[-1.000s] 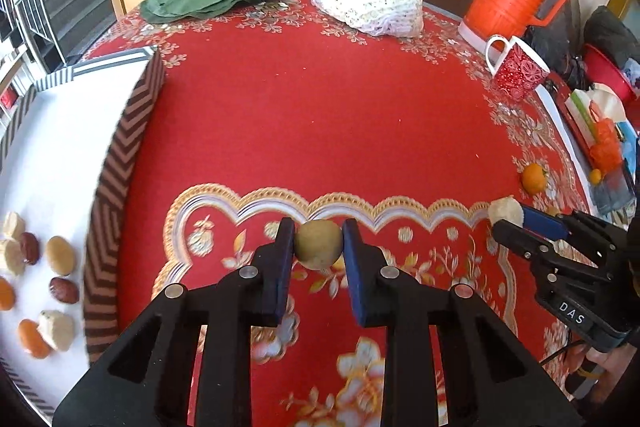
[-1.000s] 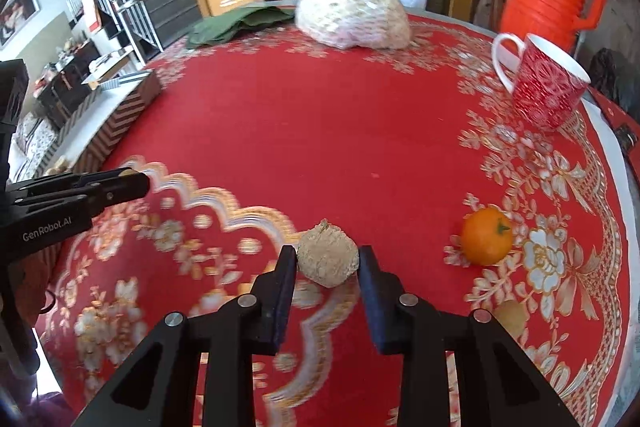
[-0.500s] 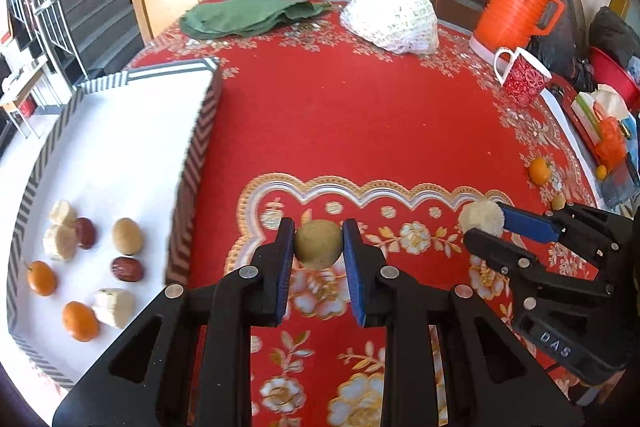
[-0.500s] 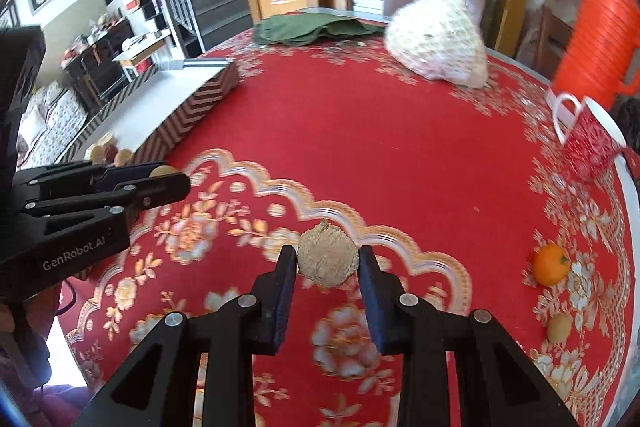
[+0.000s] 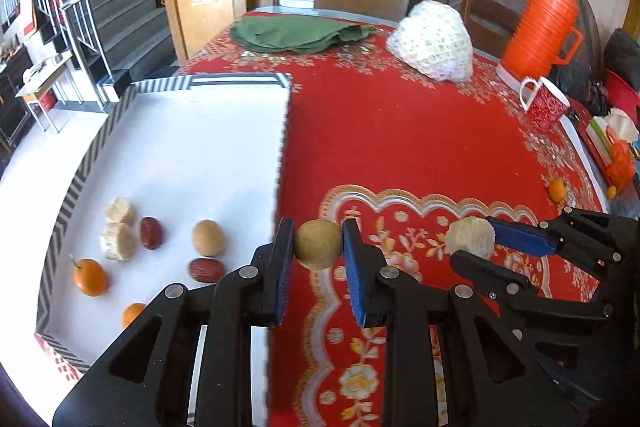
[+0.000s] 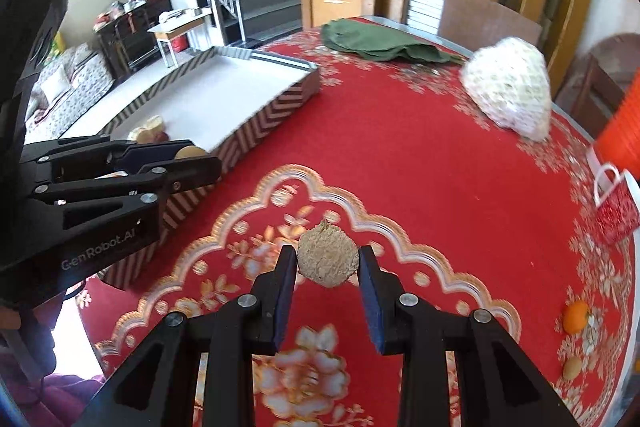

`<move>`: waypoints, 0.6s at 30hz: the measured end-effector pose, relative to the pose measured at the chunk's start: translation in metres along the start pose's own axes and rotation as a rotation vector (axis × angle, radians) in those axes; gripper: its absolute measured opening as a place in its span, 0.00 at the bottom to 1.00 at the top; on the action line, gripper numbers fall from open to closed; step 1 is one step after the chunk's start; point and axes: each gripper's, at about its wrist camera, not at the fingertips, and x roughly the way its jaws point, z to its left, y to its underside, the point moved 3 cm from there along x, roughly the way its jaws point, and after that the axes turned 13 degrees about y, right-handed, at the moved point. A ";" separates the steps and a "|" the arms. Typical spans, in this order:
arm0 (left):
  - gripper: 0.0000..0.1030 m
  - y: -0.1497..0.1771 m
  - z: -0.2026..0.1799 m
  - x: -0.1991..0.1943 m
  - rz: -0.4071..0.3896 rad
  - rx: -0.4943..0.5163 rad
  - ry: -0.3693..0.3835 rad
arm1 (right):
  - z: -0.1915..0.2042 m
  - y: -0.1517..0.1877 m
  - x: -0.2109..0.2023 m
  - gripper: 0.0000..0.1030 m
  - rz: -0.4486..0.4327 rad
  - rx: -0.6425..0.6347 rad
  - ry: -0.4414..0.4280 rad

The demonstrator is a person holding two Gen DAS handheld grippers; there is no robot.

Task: Organize fruits
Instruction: 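Carry the brown fruit with the left gripper while the right gripper carries the cake over the tray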

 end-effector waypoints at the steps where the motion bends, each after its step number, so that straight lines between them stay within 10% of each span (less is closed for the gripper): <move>1: 0.22 0.000 0.004 -0.002 -0.003 -0.005 -0.002 | 0.003 -0.002 0.000 0.29 0.000 -0.006 -0.004; 18: 0.22 -0.001 0.067 -0.022 -0.036 -0.086 -0.066 | 0.068 -0.036 0.002 0.29 -0.014 -0.114 -0.076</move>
